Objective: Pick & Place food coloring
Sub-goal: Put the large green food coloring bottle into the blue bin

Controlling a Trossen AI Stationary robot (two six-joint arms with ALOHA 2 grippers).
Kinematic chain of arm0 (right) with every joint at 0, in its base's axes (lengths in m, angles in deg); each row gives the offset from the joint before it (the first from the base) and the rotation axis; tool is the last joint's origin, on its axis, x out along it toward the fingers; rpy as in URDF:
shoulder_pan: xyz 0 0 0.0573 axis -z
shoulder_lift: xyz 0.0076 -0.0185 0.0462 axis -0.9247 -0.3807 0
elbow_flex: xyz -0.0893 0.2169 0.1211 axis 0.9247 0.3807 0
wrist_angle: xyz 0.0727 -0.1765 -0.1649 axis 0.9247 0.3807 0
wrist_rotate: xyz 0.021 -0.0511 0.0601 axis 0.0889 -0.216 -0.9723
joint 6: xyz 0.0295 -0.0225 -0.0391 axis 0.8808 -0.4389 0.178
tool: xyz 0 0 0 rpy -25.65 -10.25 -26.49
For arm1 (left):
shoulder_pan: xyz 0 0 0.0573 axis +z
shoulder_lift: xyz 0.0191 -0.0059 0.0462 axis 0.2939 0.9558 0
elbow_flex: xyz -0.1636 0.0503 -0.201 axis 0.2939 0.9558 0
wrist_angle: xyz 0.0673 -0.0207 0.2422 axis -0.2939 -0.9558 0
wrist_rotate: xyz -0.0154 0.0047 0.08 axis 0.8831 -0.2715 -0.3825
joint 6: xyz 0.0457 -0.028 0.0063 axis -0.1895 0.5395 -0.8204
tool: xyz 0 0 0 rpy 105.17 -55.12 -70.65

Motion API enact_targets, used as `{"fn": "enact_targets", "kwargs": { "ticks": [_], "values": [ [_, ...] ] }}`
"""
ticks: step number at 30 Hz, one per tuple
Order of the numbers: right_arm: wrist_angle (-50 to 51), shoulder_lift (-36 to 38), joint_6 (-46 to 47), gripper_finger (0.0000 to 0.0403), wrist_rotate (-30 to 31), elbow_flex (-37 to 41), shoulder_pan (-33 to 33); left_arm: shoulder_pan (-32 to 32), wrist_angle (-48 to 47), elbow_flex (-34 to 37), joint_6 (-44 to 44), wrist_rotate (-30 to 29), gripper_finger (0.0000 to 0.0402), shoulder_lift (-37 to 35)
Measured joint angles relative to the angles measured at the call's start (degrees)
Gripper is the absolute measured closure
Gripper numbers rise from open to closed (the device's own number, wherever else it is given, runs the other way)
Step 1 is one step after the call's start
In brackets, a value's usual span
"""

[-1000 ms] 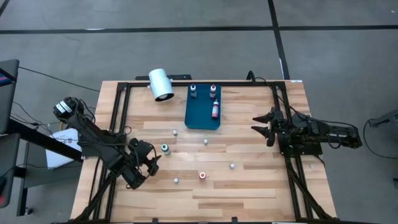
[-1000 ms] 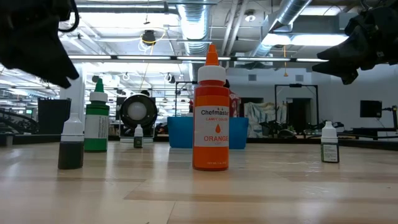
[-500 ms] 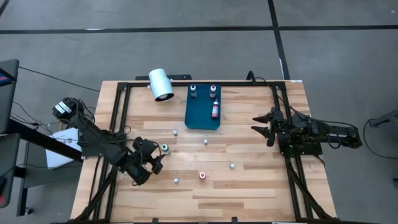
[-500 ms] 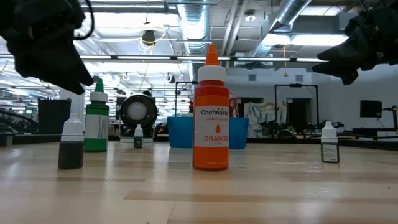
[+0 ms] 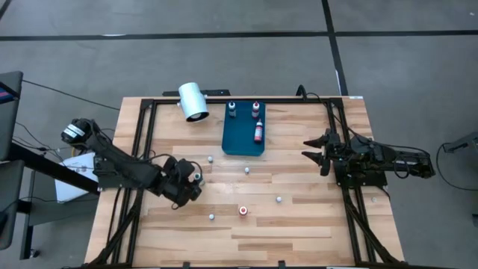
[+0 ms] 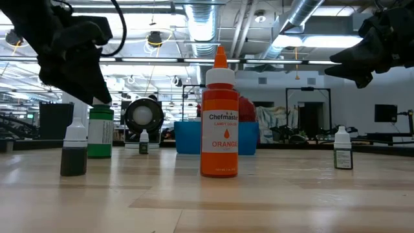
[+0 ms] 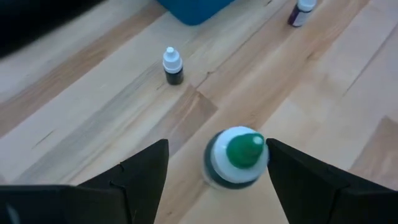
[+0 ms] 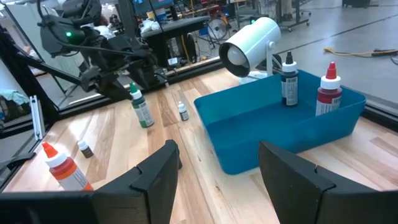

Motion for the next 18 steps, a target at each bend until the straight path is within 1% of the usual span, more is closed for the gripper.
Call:
{"fn": "enact_targets", "kwargs": {
  "ticks": [4, 11, 14, 18],
  "values": [
    [0.0, 0.0, 0.0, 0.0196, 0.0, 0.0, 0.0, 2.49, 0.0, 0.0, -2.32, 2.77, 0.0143, 0.0],
    [0.0, -0.01, 0.0, 0.0196, -0.01, 0.0, -0.01, 4.52, 0.09, -0.02, -3.65, 3.87, 0.0145, 0.0],
    [0.0, 0.01, 0.0, 0.0196, -0.02, 0.0, 0.01, 4.52, 0.09, -0.02, -3.65, 3.89, 0.016, 0.0],
    [0.0, -0.01, 0.0, 0.0196, -0.02, 0.0, -0.01, 4.5, 0.26, -0.02, -3.65, 3.96, 0.0196, 0.0]
  ]
}}
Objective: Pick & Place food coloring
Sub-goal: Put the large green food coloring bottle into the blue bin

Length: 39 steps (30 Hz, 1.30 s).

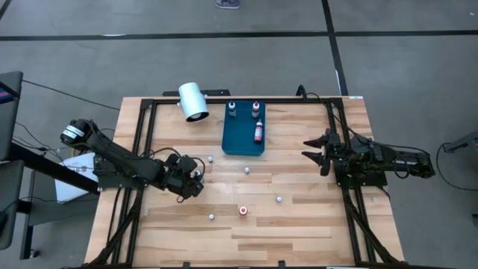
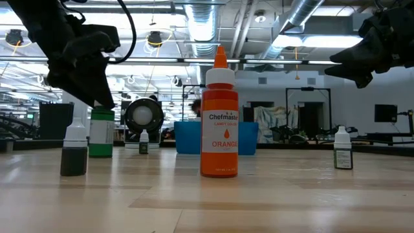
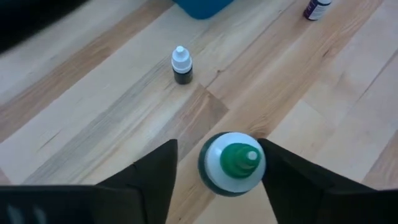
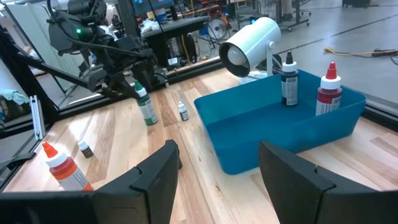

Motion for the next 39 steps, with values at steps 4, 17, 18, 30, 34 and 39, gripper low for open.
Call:
{"fn": "enact_targets", "kwargs": {
  "ticks": [4, 17, 18, 30, 34, 39],
  "values": [
    [0.0, 0.01, 0.0, 0.0196, 0.0, 0.0, 0.0, 0.0, 0.06, 0.0, 0.0, 0.0, 0.0237, 0.0],
    [0.0, 0.0, 0.0, 0.0196, 0.0, 0.0, 0.0, 0.0, 2.43, 0.0, -0.74, 0.18, 0.0294, 0.0],
    [0.0, 0.02, 0.0, 0.0196, 0.0, 0.0, 0.0, 0.02, 2.27, -0.13, -0.52, 0.18, 0.0293, 0.02],
    [1.33, 0.01, -0.02, 0.0196, 0.0, 0.0, 0.0, 2.28, -12.65, -16.9, -7.04, 0.09, 0.0294, 0.04],
    [1.33, 0.02, -0.02, 0.0196, 0.0, 0.0, 0.0, 2.4, -17.4, -24.11, -9.53, -0.89, 0.0294, 0.04],
    [1.31, 0.02, -0.02, 0.0196, 0.0, 0.0, 0.02, 2.4, -23.26, -31.58, -10.4, -1.36, 0.0294, 0.02]
  ]
}}
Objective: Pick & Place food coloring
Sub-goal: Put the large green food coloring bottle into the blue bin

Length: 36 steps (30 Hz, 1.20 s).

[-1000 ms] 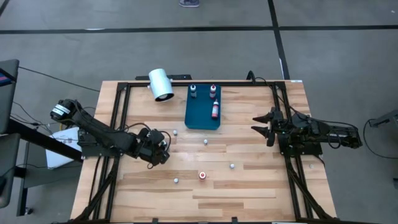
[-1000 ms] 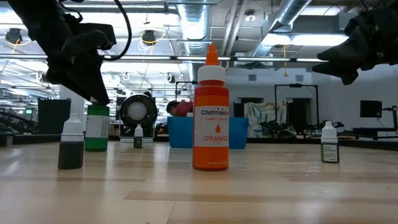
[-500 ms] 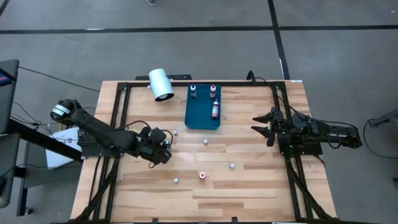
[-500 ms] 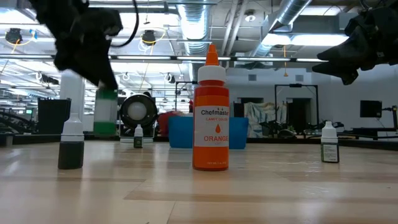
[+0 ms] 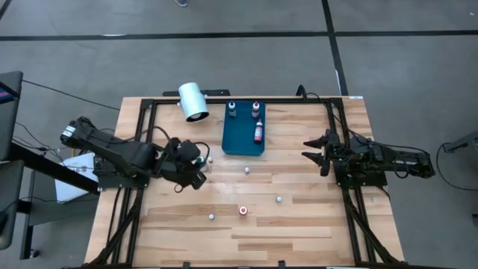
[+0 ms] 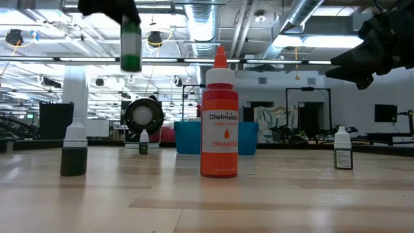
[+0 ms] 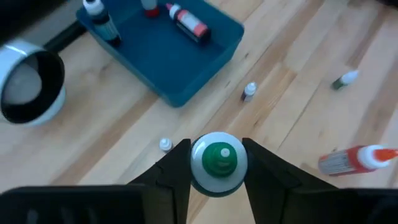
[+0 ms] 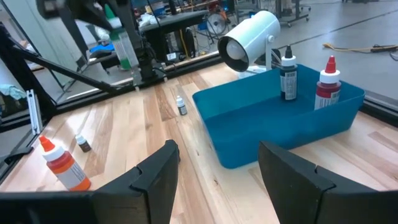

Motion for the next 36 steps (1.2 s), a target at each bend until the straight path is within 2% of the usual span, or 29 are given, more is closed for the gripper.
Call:
{"fn": "enact_targets", "kwargs": {
  "ticks": [9, 20, 29, 36],
  "values": [
    [0.0, 0.0, 0.02, 0.0196, 0.0, 0.0, -0.01, 0.0, -5.82, -8.29, 0.04, 2.25, 0.0294, 0.0],
    [-0.02, 0.0, 0.02, 0.0196, 0.02, 0.0, -0.02, 0.0, -8.26, -8.62, -0.58, 1.22, 0.0294, 0.22],
    [-0.02, -0.01, 0.02, 0.0196, 0.09, 0.0, 0.0, -0.02, -2.62, -8.62, -13.49, 1.33, 0.0294, 0.22],
    [-0.02, 0.0, 0.01, 0.0196, 0.11, 0.0, -0.01, -0.01, 5.96, -8.58, -25.59, 5.71, 0.0294, 0.31]
  ]
}}
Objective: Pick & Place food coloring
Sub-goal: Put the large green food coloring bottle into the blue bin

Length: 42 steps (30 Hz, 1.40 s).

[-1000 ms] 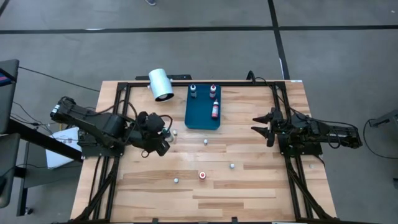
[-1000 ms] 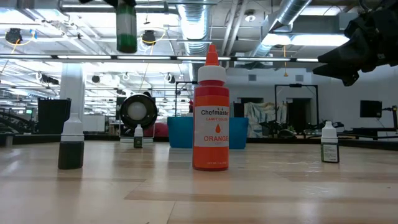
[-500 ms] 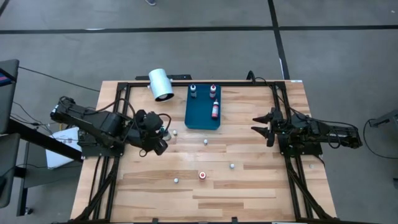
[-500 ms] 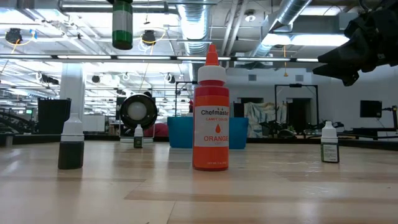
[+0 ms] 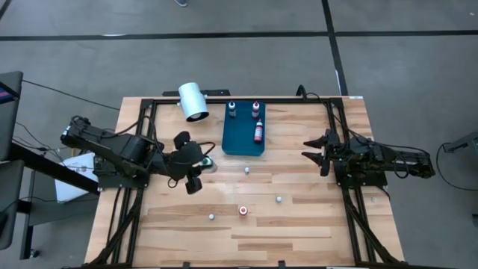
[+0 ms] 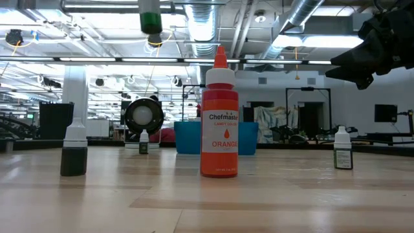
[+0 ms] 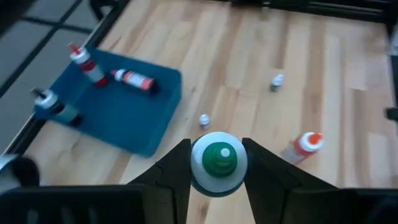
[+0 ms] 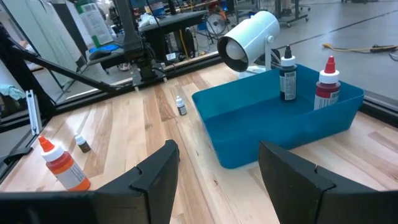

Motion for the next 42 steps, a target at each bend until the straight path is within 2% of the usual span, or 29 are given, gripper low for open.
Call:
{"fn": "enact_targets", "kwargs": {
  "ticks": [12, 19, 24, 31, 42],
  "values": [
    [0.0, 0.0, 0.01, 0.0196, 0.01, 0.0, 0.01, 3.63, 9.78, 0.02, -13.34, 13.84, 0.0294, 0.33],
    [0.0, 0.0, -0.01, 0.0196, 0.02, 0.0, 0.01, 5.48, 9.83, 0.04, -14.53, 16.09, 0.0294, 2.14],
    [-0.02, 0.0, -0.01, 0.0196, 0.04, 0.0, 0.01, 6.59, 10.35, 0.07, -14.85, 14.99, 0.0294, 5.05],
    [0.0, 0.0, -0.01, 0.0196, 0.04, 0.0, 0.01, 11.01, 17.61, 0.07, -11.92, 13.82, 0.0294, 8.86],
    [1.4, -0.02, -0.03, 0.0196, 0.07, 0.0, -0.01, 13.63, 18.99, 0.04, 0.7, 1.05, 0.0294, 9.77]
  ]
}}
